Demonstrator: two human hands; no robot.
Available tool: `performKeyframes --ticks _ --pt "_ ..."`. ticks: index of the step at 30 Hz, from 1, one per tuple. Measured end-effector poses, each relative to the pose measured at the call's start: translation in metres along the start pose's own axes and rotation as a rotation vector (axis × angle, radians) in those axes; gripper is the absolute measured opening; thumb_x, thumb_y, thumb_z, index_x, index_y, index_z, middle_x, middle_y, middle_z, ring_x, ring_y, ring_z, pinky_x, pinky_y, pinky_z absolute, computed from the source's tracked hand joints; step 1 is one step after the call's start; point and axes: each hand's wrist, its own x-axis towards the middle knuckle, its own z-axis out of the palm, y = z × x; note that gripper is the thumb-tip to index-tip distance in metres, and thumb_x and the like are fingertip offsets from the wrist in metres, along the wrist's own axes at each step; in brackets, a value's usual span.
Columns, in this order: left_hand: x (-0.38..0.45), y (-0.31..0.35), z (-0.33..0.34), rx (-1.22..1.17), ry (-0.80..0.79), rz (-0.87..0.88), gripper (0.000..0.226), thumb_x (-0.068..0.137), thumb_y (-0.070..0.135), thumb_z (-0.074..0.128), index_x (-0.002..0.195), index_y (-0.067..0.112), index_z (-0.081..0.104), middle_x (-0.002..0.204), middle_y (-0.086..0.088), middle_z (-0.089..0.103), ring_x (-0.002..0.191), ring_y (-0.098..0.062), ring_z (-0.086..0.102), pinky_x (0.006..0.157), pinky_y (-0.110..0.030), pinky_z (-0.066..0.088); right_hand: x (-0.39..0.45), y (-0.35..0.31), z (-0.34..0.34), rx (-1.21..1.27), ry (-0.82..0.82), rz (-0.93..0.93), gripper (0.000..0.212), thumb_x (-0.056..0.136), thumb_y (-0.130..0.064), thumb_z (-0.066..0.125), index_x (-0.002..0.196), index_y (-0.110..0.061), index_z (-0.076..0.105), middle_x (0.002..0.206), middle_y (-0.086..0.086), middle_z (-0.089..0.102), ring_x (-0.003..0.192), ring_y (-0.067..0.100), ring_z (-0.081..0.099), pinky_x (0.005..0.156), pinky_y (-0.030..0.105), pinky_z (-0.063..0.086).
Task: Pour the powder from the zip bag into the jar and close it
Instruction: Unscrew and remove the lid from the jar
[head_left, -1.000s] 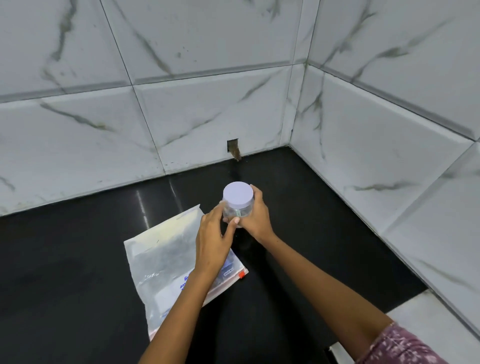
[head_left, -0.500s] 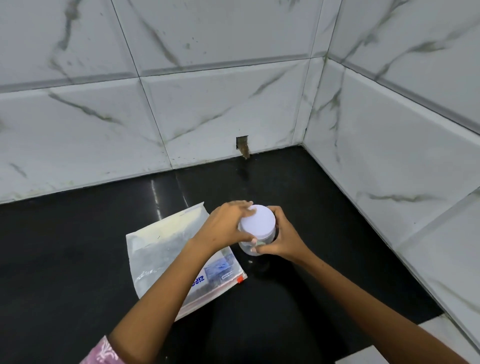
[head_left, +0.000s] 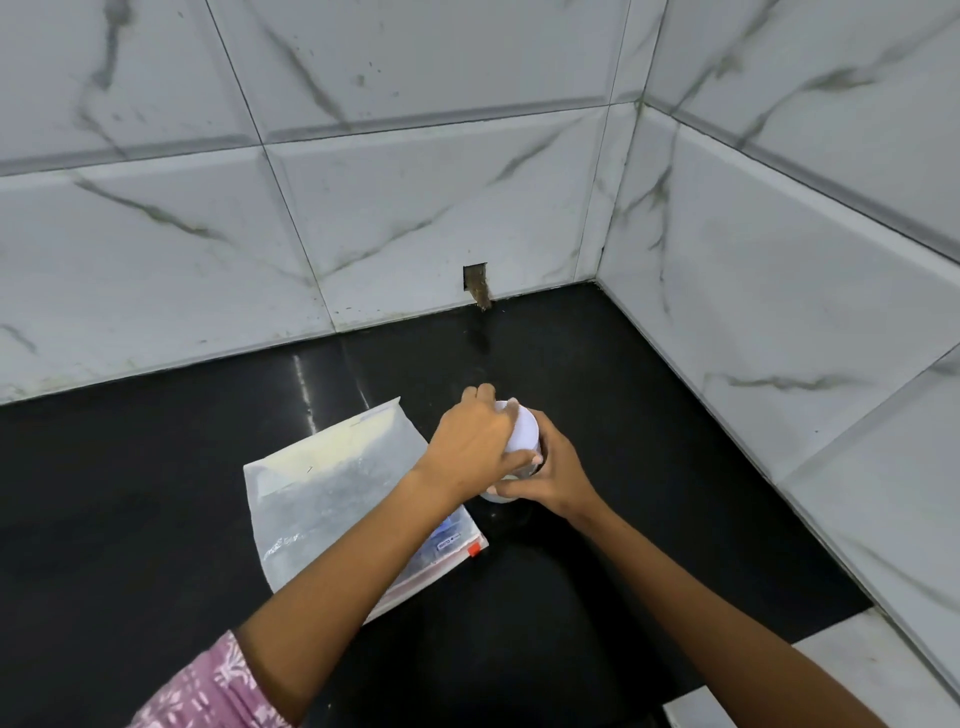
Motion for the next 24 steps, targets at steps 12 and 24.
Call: performKeyframes --ticks 12,24 --pt "0.01 -0.016 -0.03 -0.082 -0.228 0.268 0.076 0.08 0.023 0.074 0.146 0.026 0.036 0.15 0.001 0.041 0.137 -0.021 0.038 0.11 -0.037 0.036 -0.004 -0.002 -0.005 -0.066 0.012 0.016 0.083 0.047 -0.025 0.095 0.12 -0.032 0.055 0.115 -0.009 0.066 0.11 0.014 0.063 0.087 0.026 0.055" --pt "0.006 -0.02 -0.027 -0.039 -0.257 0.124 0.082 0.079 0.048 0.07 0.145 0.018 0.033 0.15 -0.006 0.04 0.133 -0.024 0.042 0.107 -0.038 0.038 -0.011 -0.006 -0.004 -0.099 0.037 0.033 0.085 0.048 -0.027 0.094 0.122 -0.035 0.053 0.114 -0.017 0.065 0.109 0.007 0.062 0.085 0.019 0.054"
